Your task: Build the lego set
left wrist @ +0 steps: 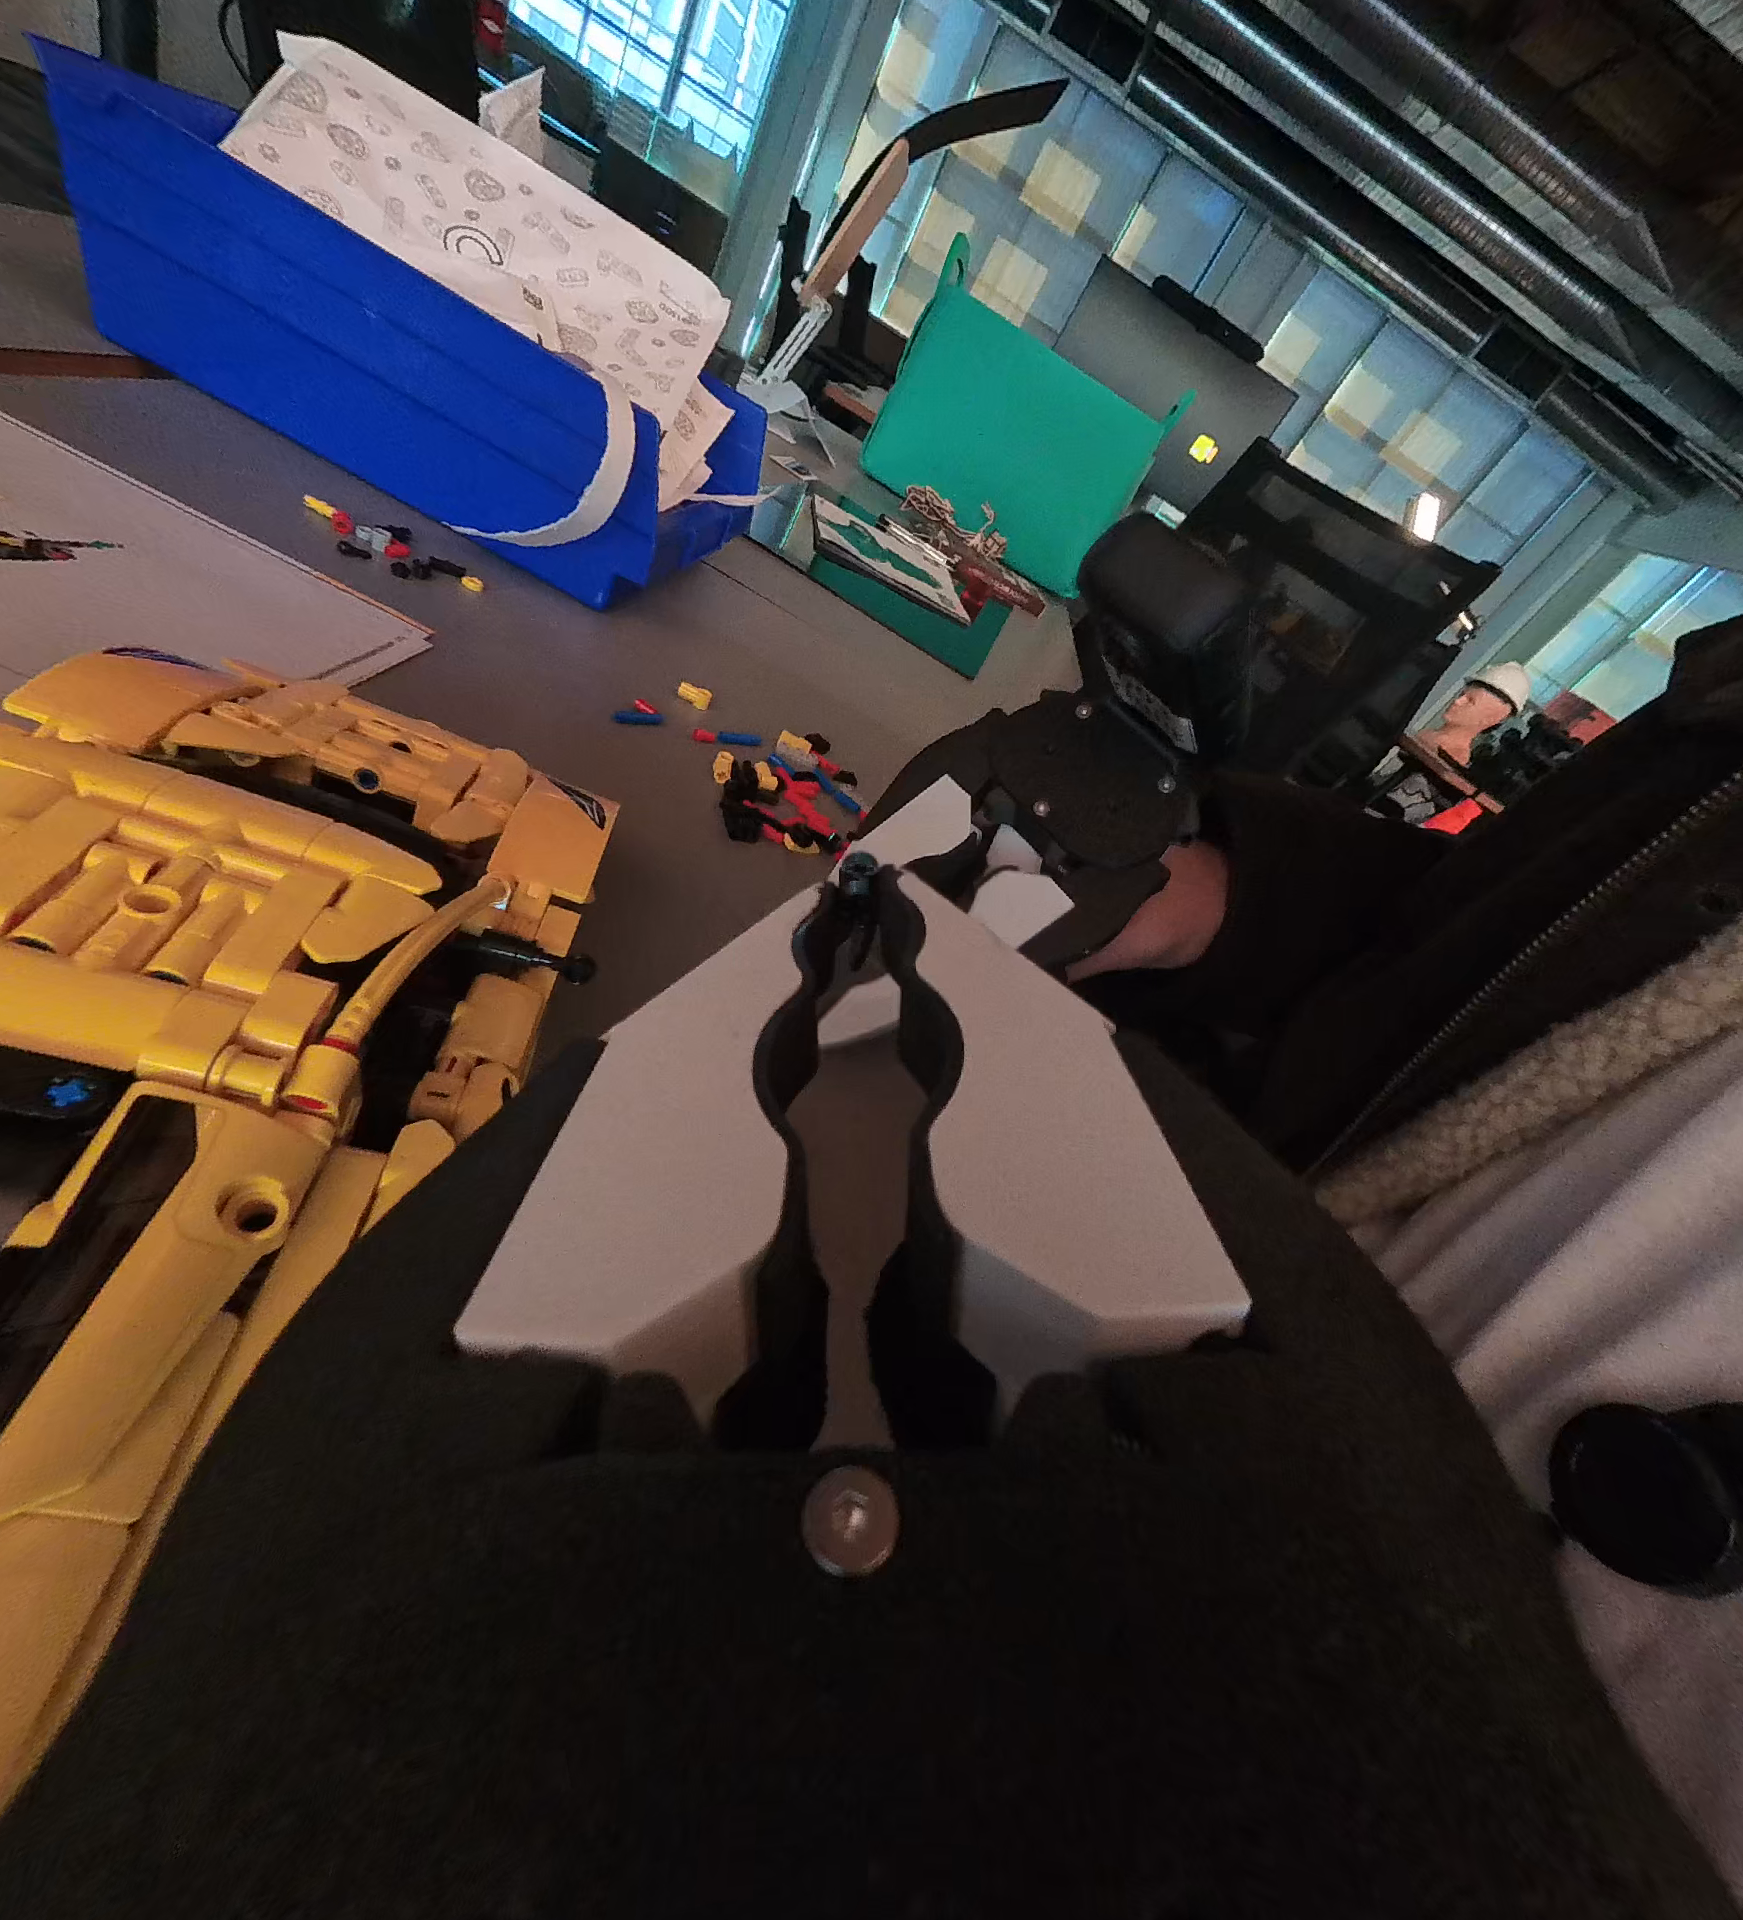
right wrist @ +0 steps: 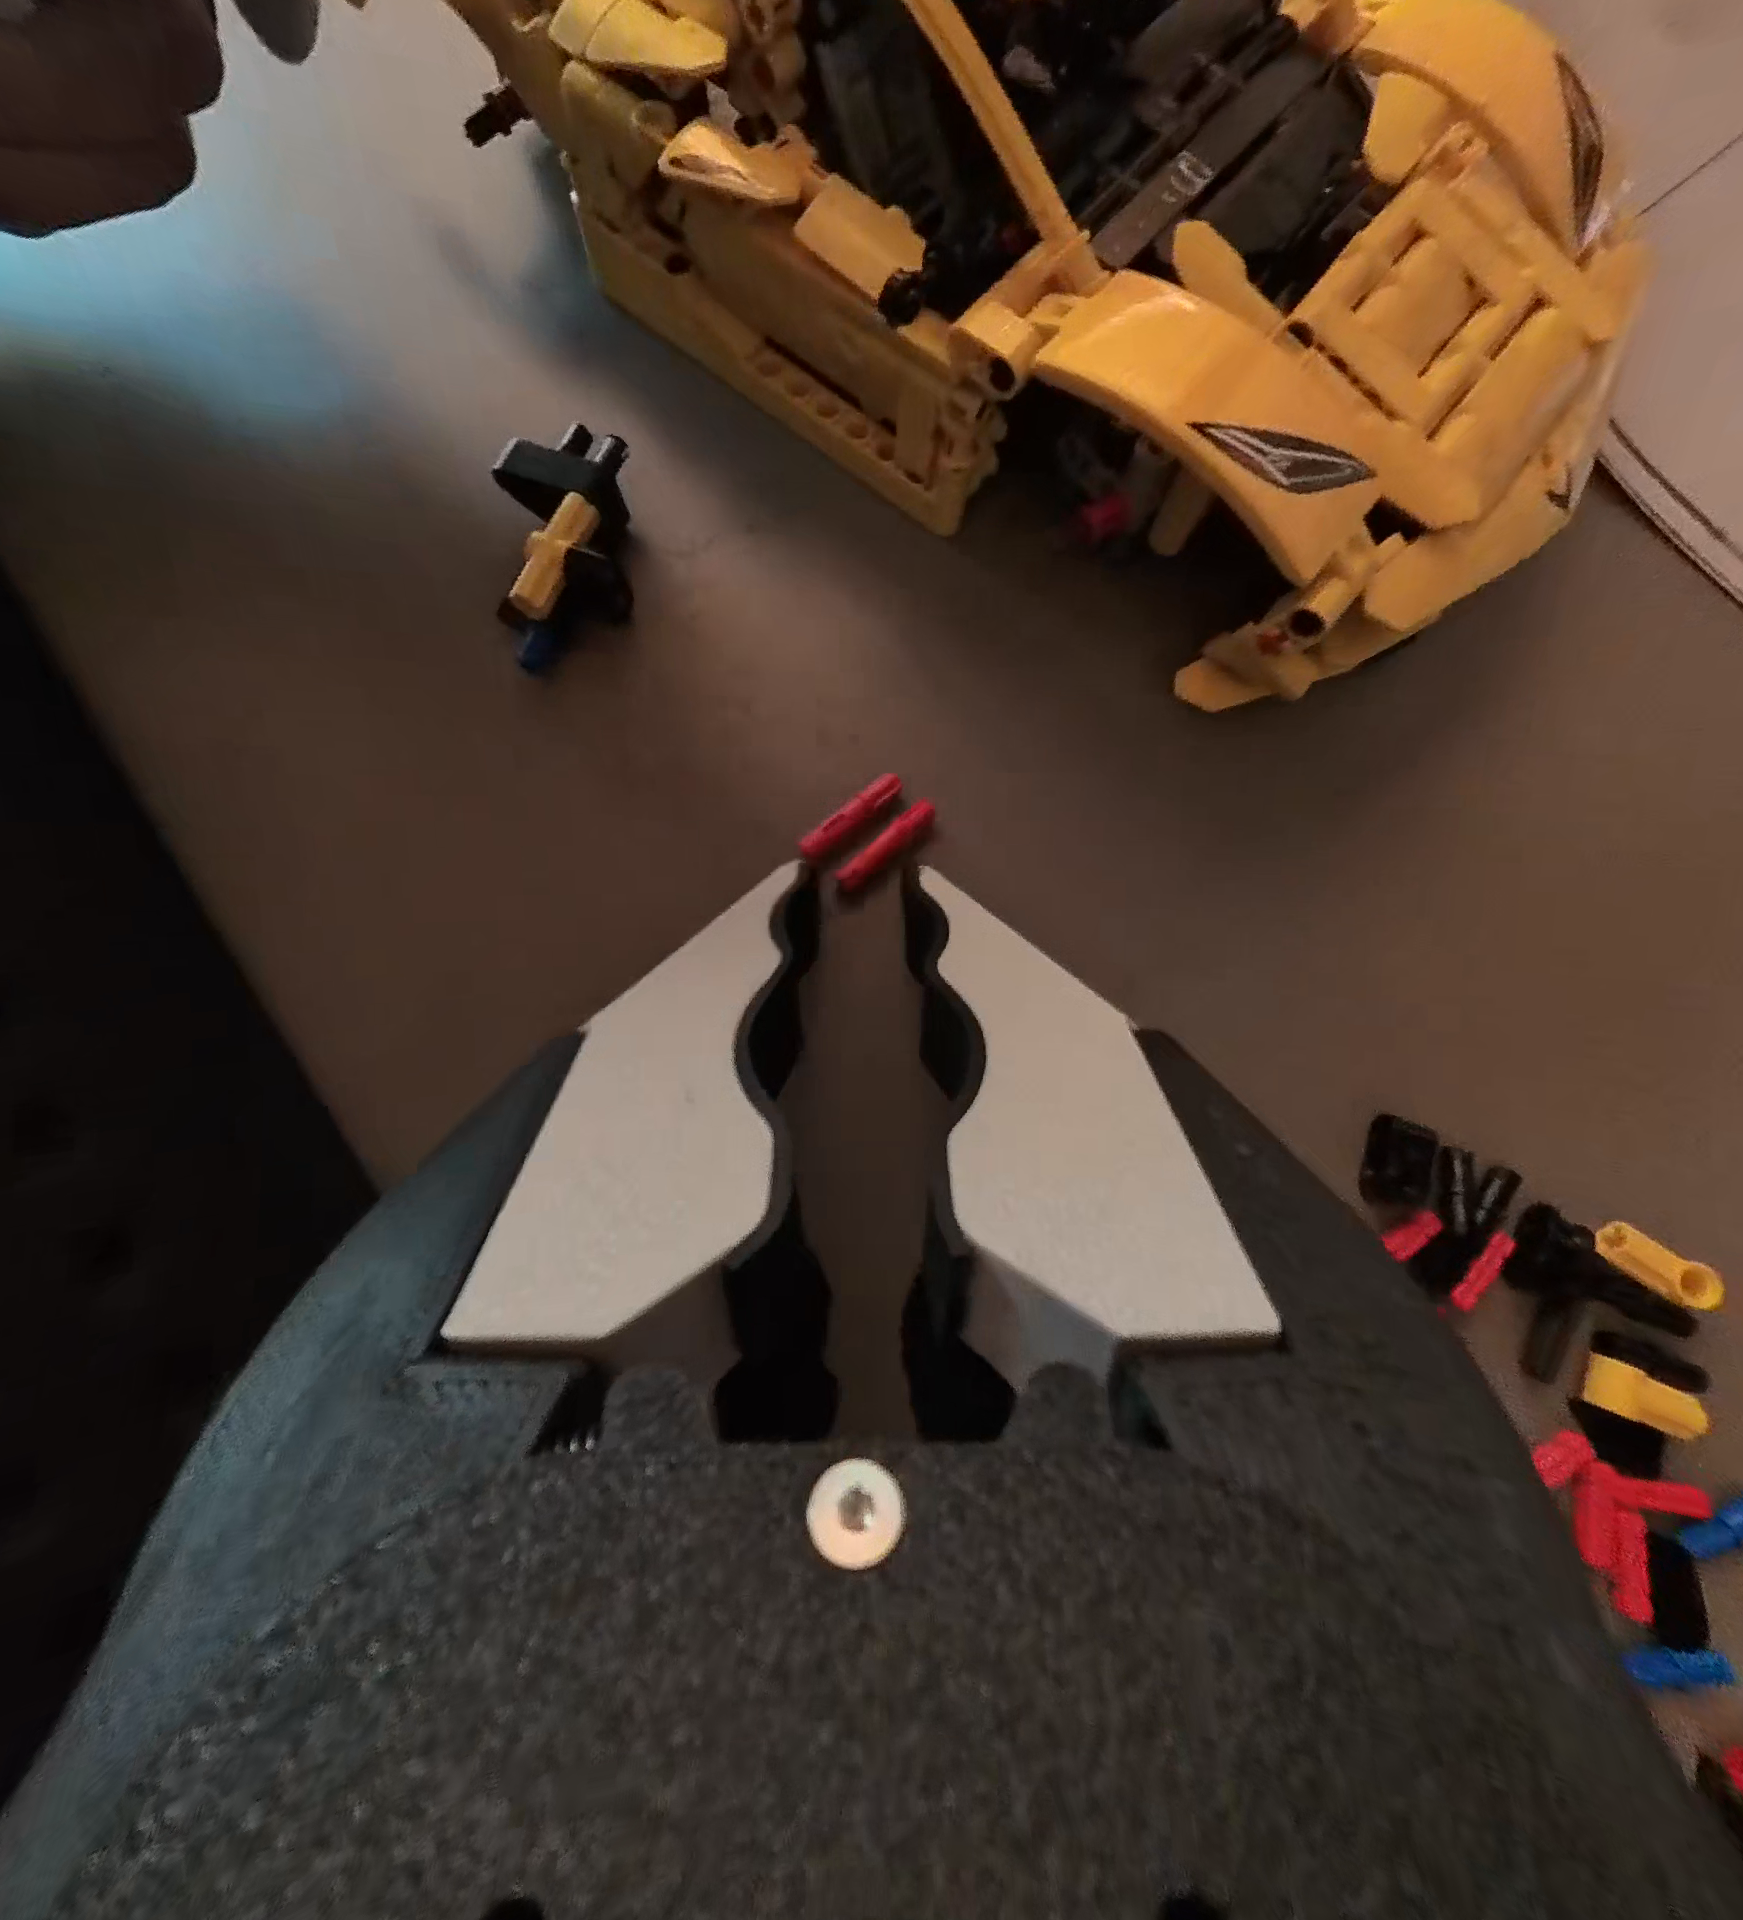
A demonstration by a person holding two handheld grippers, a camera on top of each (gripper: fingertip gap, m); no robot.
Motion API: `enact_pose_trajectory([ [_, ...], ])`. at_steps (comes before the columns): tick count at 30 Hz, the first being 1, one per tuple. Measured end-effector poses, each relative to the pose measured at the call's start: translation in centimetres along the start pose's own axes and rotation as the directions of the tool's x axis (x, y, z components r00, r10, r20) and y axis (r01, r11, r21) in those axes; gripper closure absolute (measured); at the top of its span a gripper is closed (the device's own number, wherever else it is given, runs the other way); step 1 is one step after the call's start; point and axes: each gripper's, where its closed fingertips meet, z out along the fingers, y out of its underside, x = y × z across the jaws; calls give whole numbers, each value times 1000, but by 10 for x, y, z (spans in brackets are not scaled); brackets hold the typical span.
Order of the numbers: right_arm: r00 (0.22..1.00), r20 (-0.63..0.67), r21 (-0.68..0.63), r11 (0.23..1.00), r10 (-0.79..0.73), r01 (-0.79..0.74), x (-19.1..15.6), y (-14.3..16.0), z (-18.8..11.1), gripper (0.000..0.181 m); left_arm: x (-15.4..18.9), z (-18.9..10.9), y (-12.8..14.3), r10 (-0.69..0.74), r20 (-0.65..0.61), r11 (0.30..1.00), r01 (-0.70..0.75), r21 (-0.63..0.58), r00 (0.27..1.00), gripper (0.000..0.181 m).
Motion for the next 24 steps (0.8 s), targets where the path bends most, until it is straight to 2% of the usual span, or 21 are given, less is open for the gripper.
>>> enact_pose_trajectory([
  [2, 1000, -15, -9, 1000, -2, 2, 5, 2, -2, 171, 0, 0, 0, 5, 1, 1000, -5, -1, 1000, 174],
  [11, 997, -64, -2, 999, 46, -46, 21, 0, 1, 167, -1, -1, -2, -12, -4, 1000, 12, 16, 1000, 174],
  [15, 992, -109, 16, 998, 67, -66, 30, 2, 0, 177, -2, -2, -3, -20, -5, 1000, 21, 23, 1000, 174],
  [20, 996, -61, 27, 997, 69, -67, 25, 0, -1, 177, -1, -1, -2, -25, -16, 1000, 25, 19, 1000, 174],
  [22, 999, -13, 77, 996, 50, -49, 19, -12, -7, 177, -1, -1, -1, -24, -16, 1000, 25, 9, 1000, 174],
  [24, 1000, 3, 49, 999, 11, -11, 17, -13, -10, 177, -2, -1, 1, -28, -12, 1000, 28, 3, 1000, 174],
])
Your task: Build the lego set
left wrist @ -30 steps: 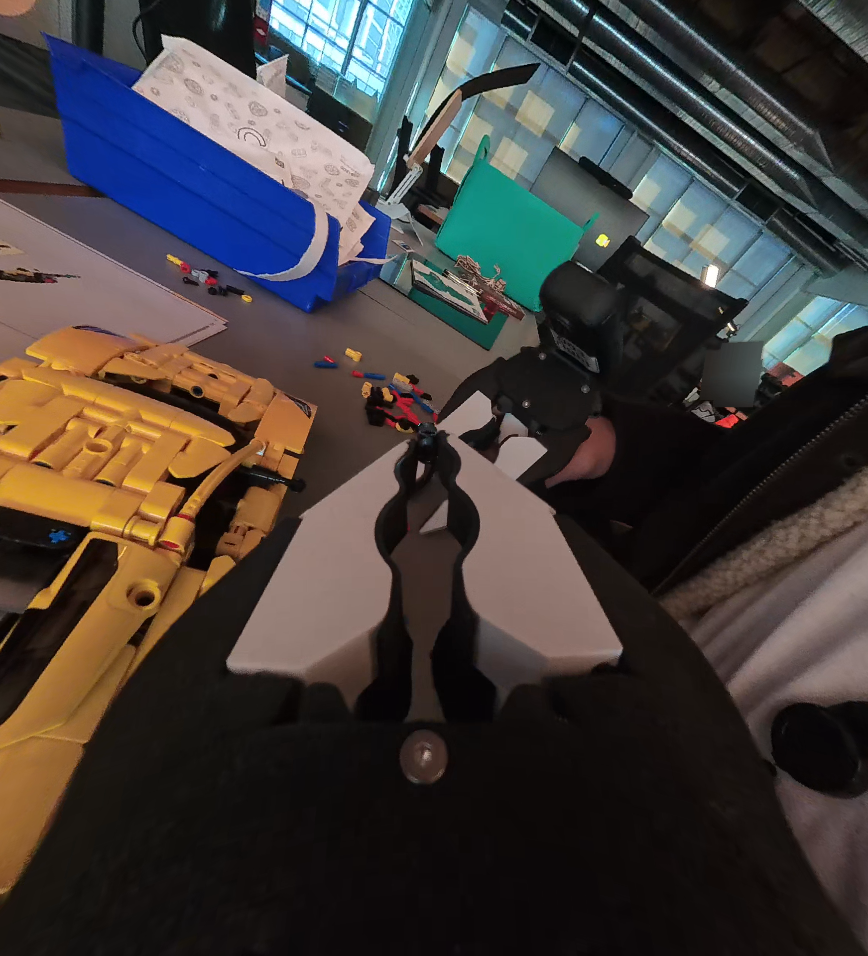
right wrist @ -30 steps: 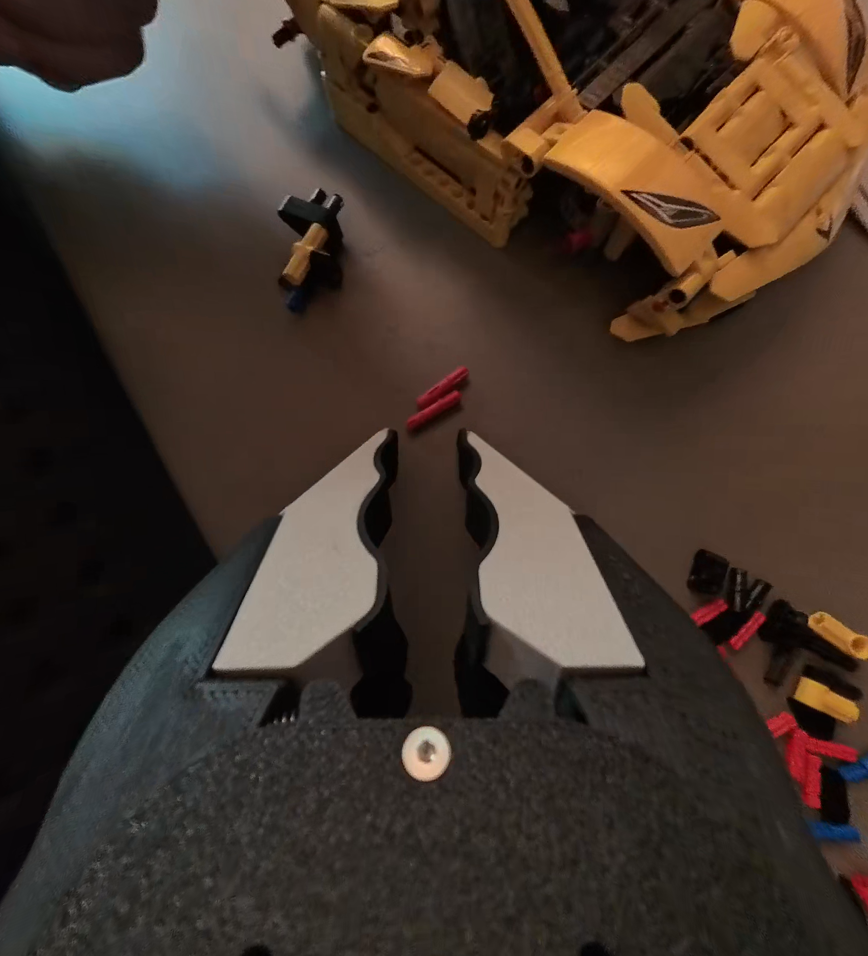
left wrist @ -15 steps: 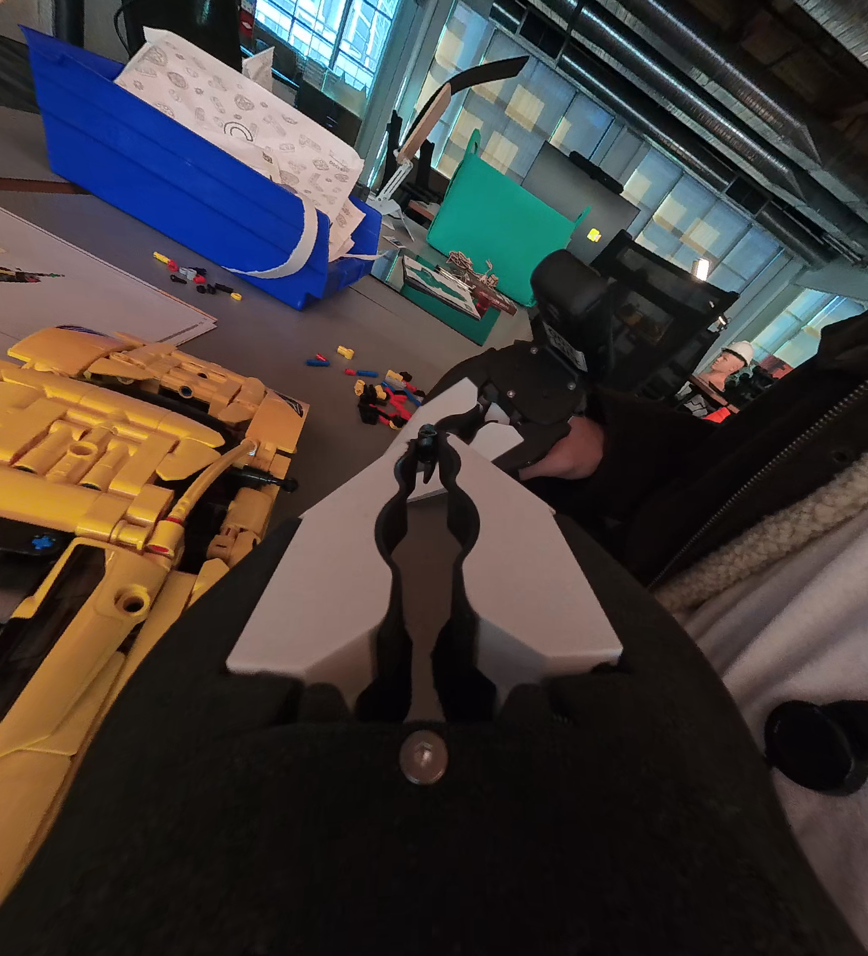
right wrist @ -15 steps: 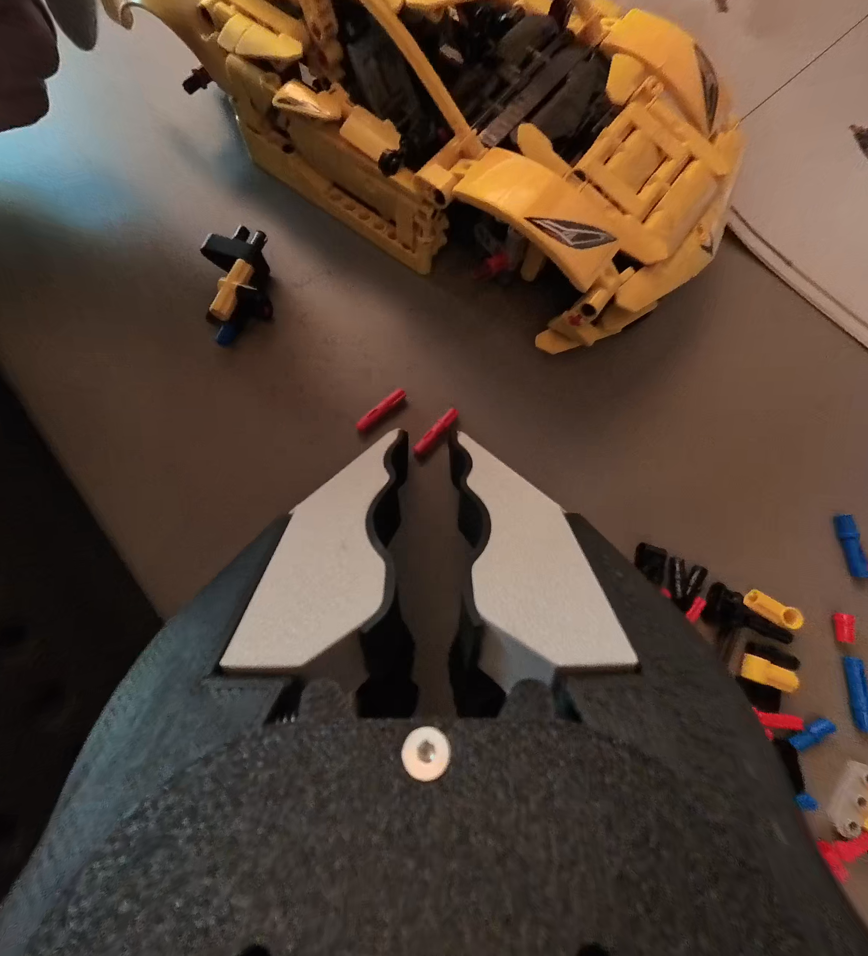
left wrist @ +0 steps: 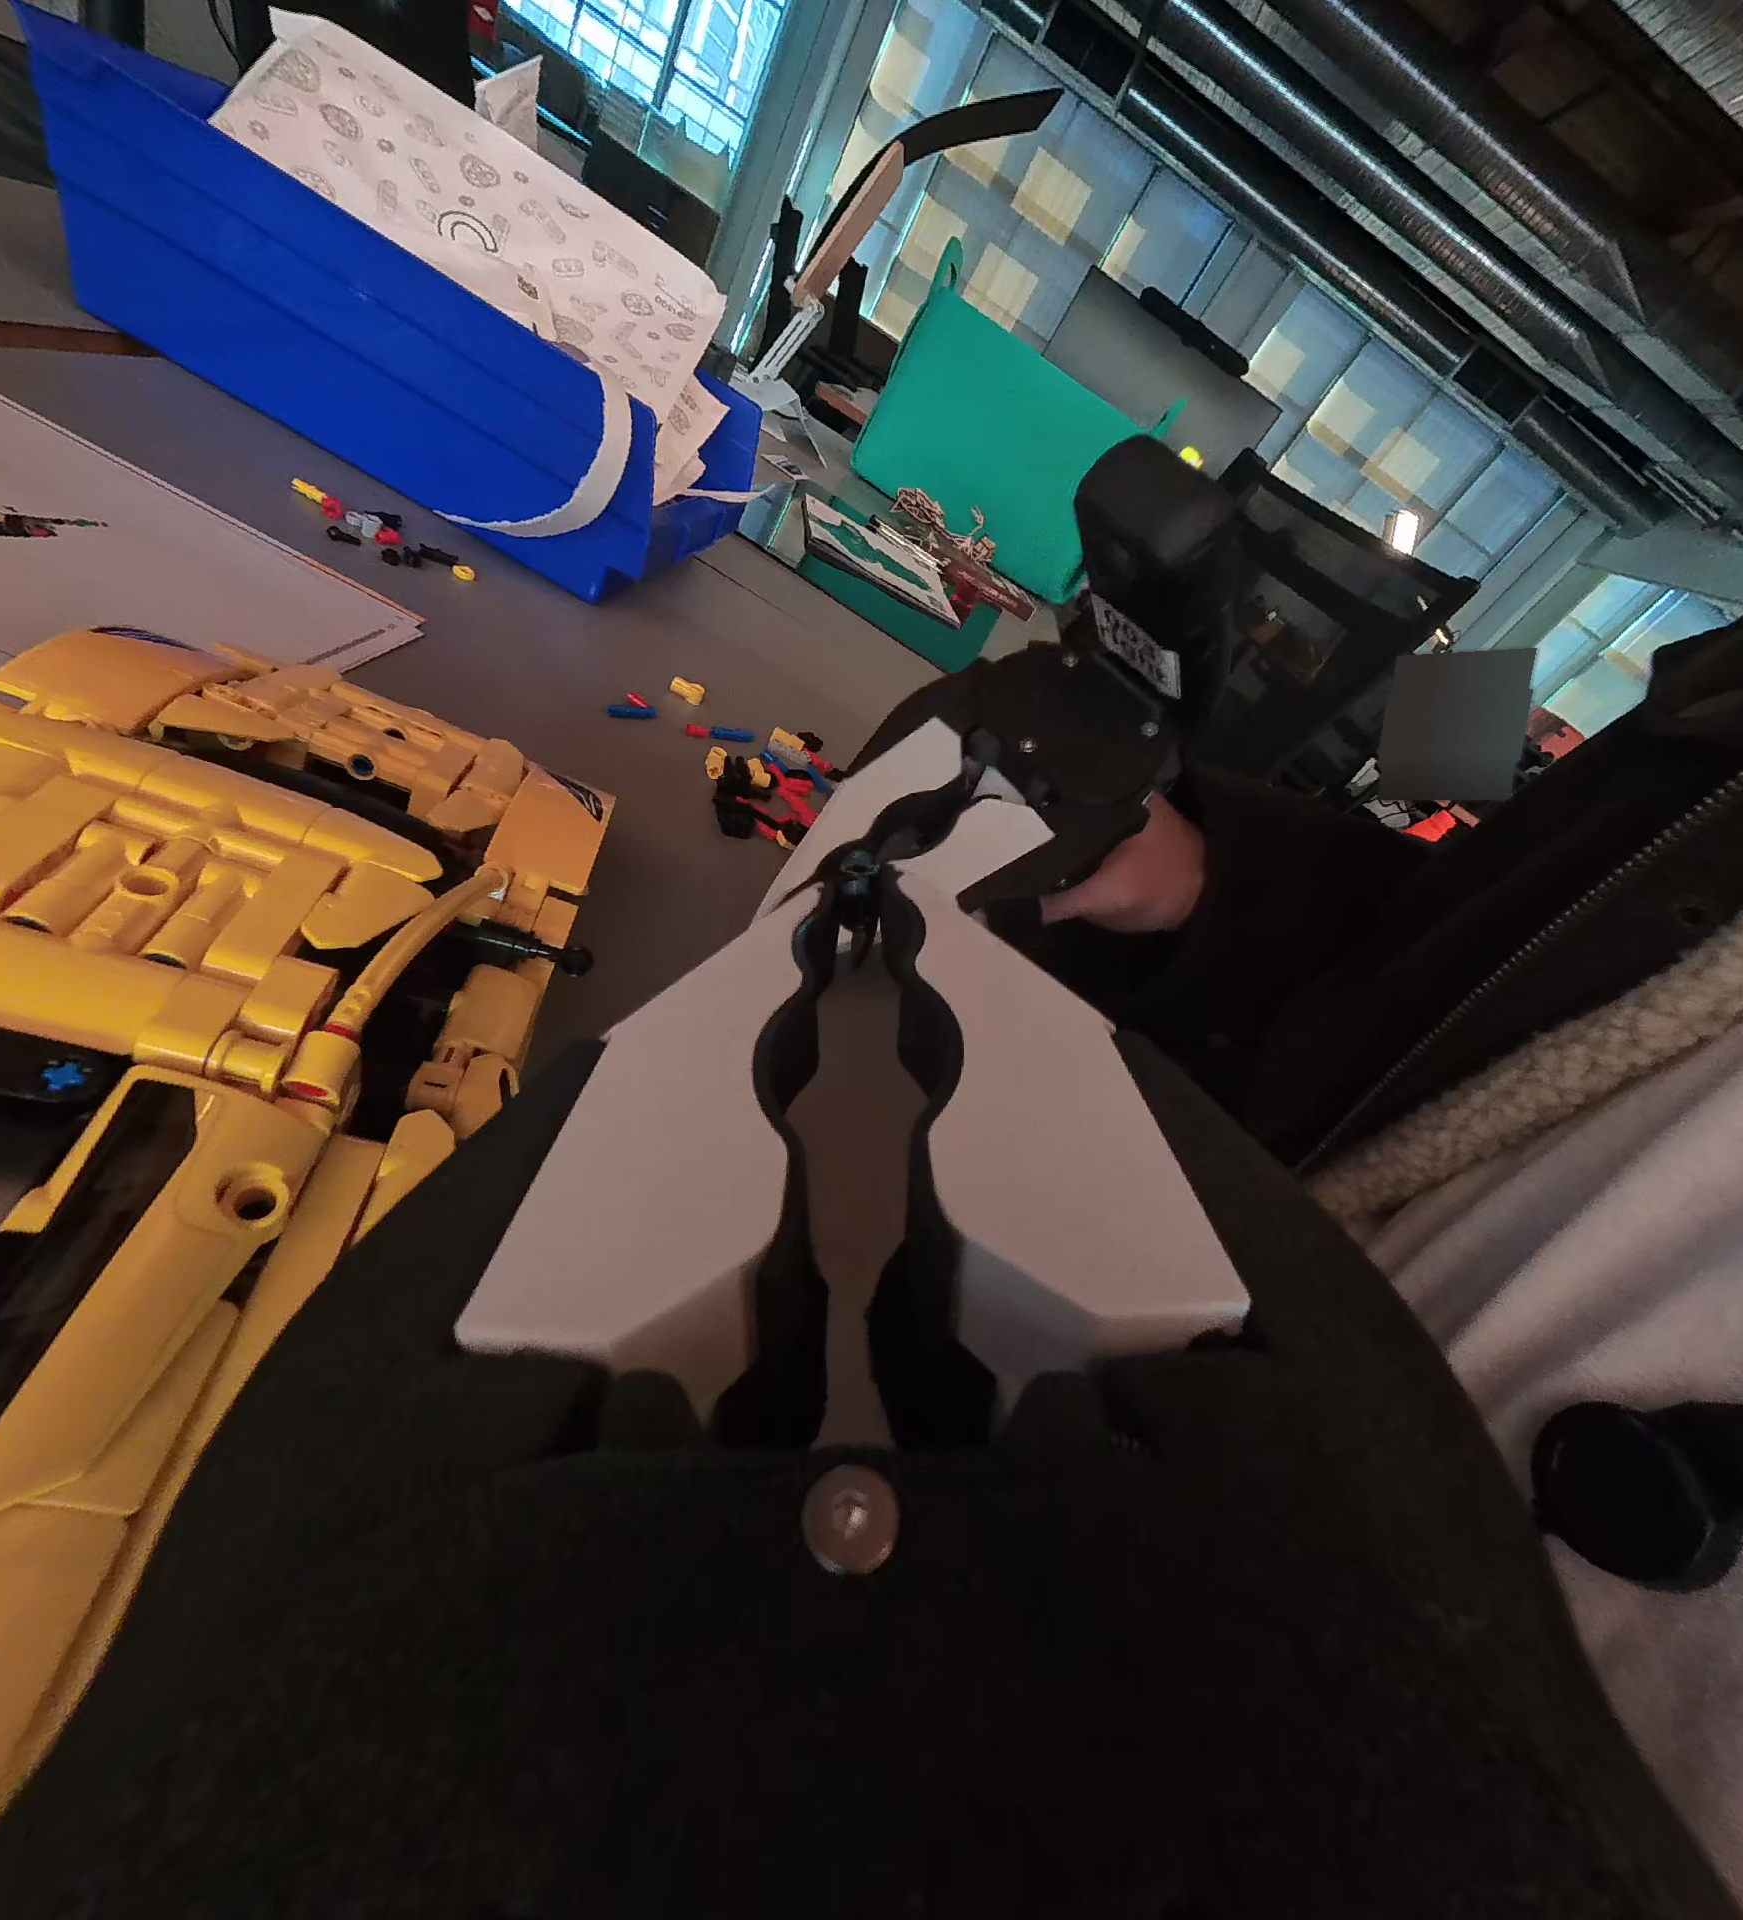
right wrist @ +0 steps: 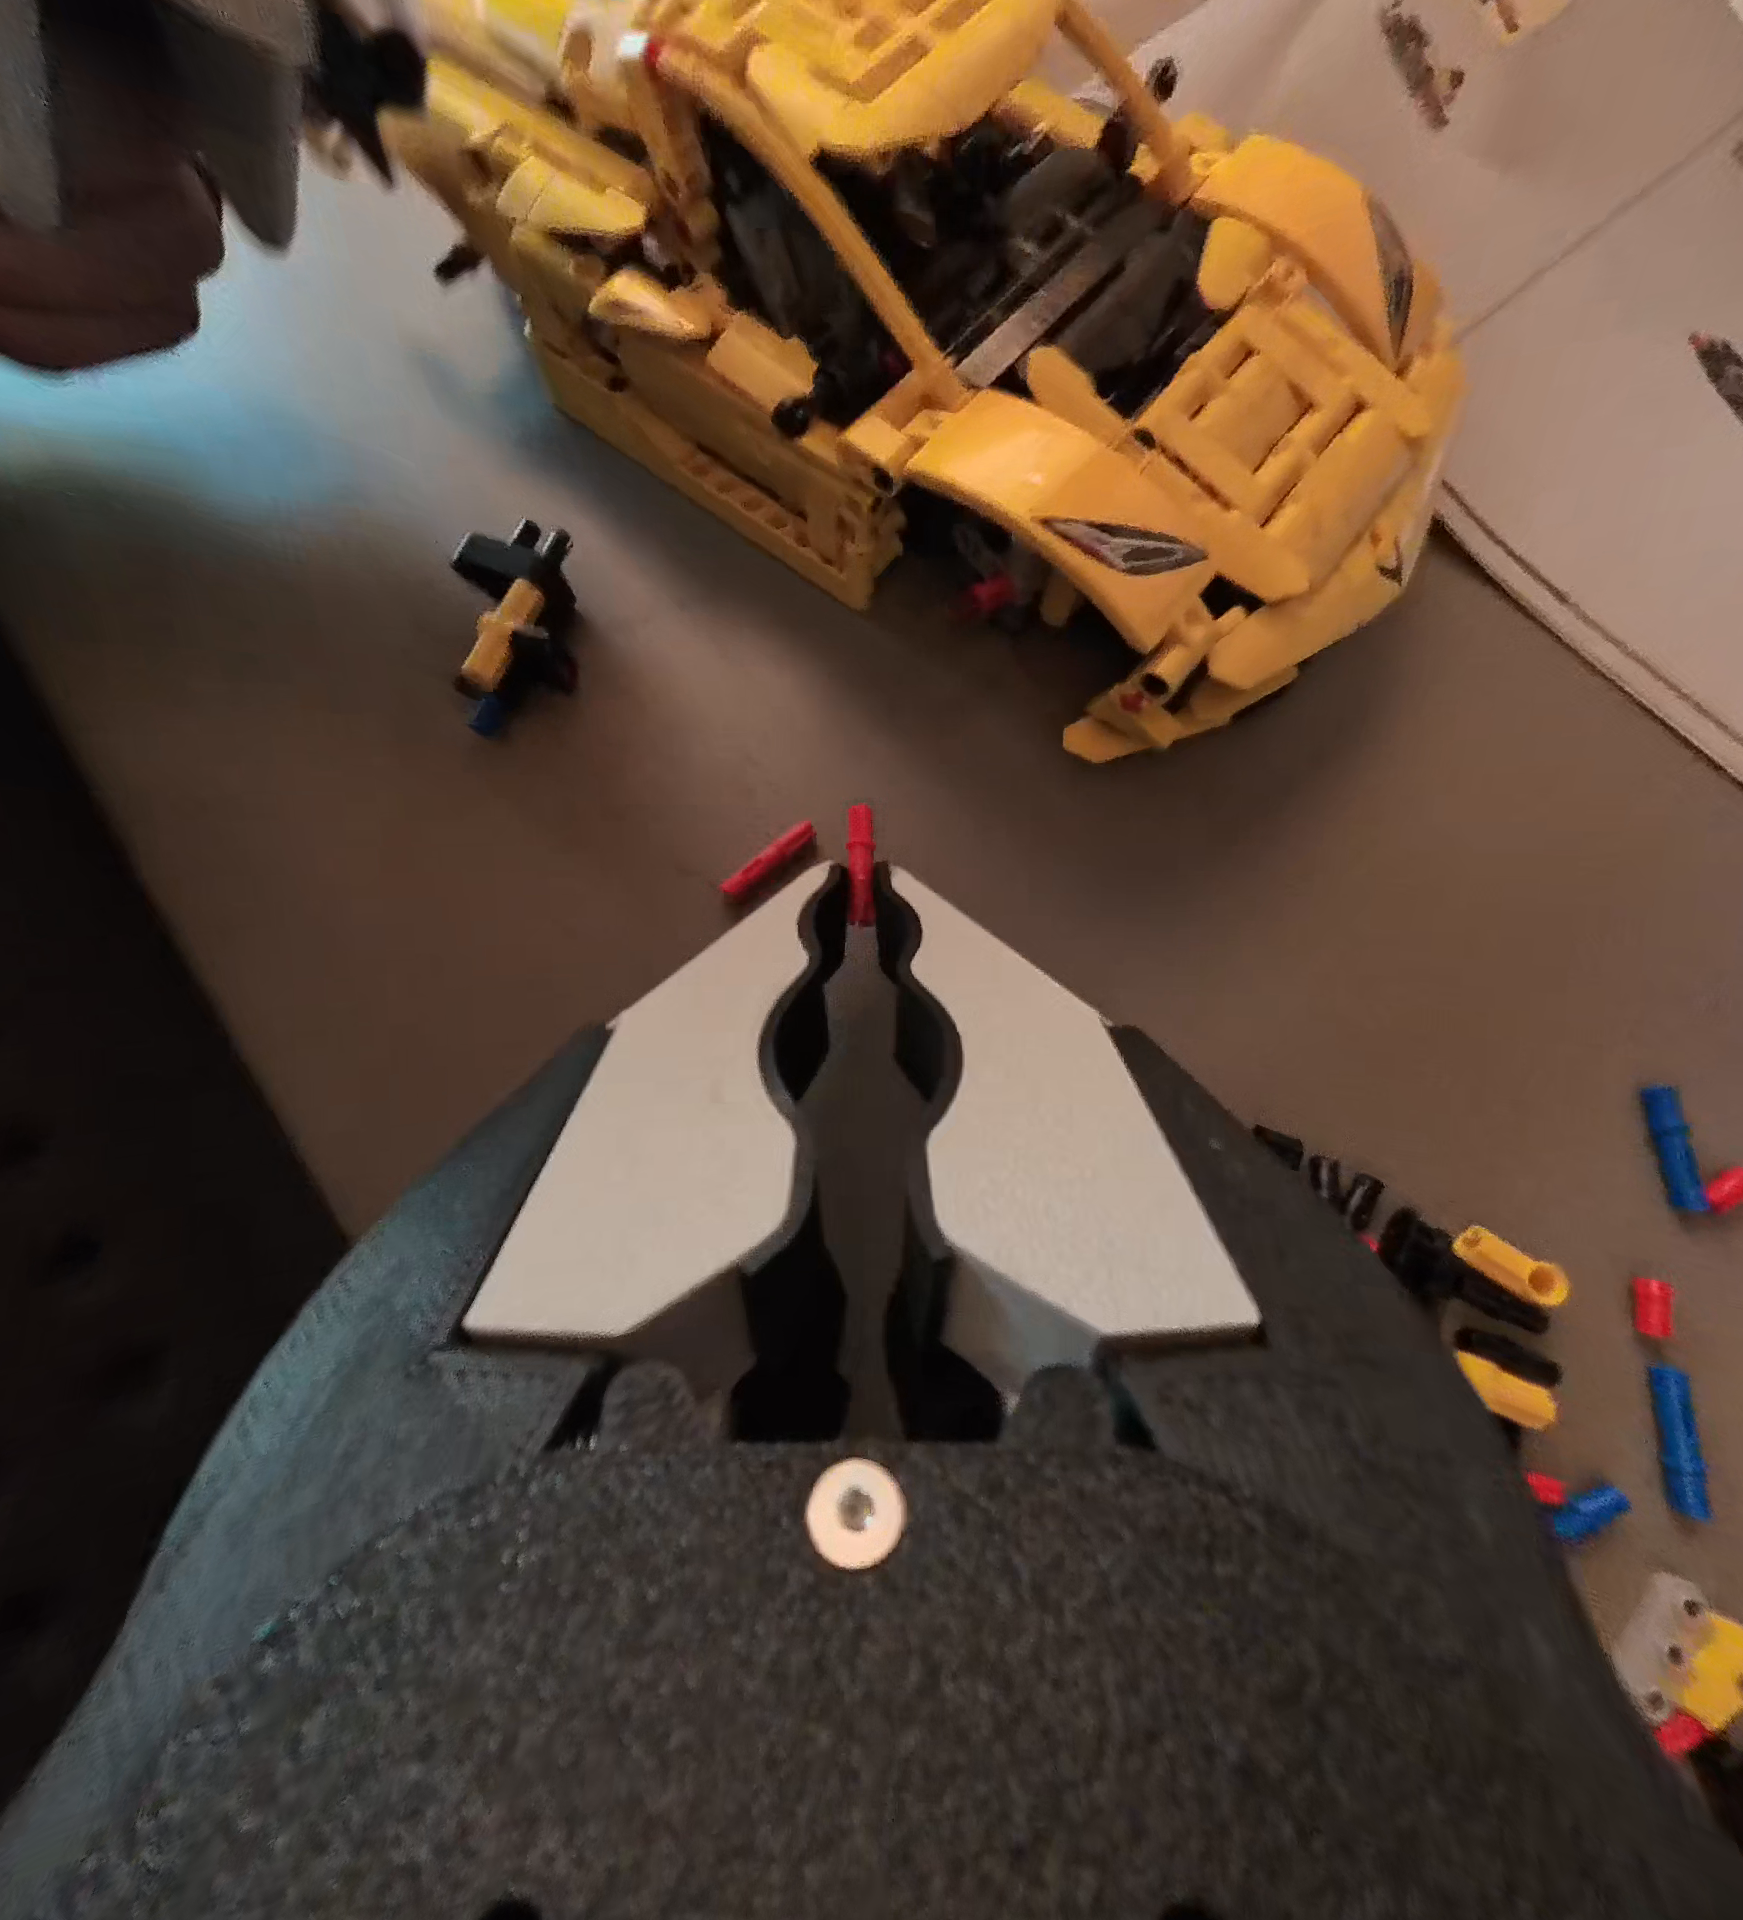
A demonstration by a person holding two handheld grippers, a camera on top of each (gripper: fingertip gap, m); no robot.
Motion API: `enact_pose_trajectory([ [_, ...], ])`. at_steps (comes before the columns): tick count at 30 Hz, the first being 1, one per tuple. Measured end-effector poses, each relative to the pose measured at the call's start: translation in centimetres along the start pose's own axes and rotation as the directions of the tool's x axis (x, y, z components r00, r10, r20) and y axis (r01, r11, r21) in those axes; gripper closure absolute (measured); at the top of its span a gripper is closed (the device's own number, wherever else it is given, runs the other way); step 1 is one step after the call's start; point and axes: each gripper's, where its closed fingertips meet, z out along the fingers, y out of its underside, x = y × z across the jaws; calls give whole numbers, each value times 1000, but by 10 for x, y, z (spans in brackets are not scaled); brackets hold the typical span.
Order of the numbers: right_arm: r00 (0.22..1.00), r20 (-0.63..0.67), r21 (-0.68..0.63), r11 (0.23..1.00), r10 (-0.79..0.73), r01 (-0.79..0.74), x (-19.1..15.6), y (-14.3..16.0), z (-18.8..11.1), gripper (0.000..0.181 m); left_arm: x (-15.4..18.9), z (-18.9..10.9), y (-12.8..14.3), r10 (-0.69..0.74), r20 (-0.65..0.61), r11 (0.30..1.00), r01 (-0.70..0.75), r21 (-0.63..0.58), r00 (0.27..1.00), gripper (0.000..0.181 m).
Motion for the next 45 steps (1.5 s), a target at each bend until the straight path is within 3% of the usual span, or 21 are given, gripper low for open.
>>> enact_pose_trajectory([
  [4, 990, 53, -140, 980, -134, 140, -6, 20, 0, 177, -1, -1, 0, 0, 5, 1000, 0, -2, 1000, 174],
  [20, 984, 64, -17, 986, -167, 168, -9, 18, 1, 178, 3, 2, 3, -16, -28, 1000, 16, -11, 999, 174],
  [24, 950, 20, 212, 930, -311, 300, -26, -53, -23, 178, 7, 1, -1, -31, -63, 999, 32, 11, 998, 174],
  [27, 942, 53, 229, 922, -332, 312, -42, -96, -40, 178, 13, 1, -3, -24, -90, 999, 26, 21, 996, 174],
  [29, 937, 84, 169, 932, -339, 322, -46, -102, -41, 178, 17, 0, -5, -30, -115, 999, 34, 30, 993, 174],
  [35, 881, 11, 108, 876, -473, 469, -49, -101, -39, 178, 27, -4, -12, -90, -213, 992, 108, 72, 973, 174],
  [45, 852, -8, 152, 841, -524, 519, -61, -115, -47, 178, 34, -14, -25, -185, -352, 962, 242, 128, 918, 175],
])
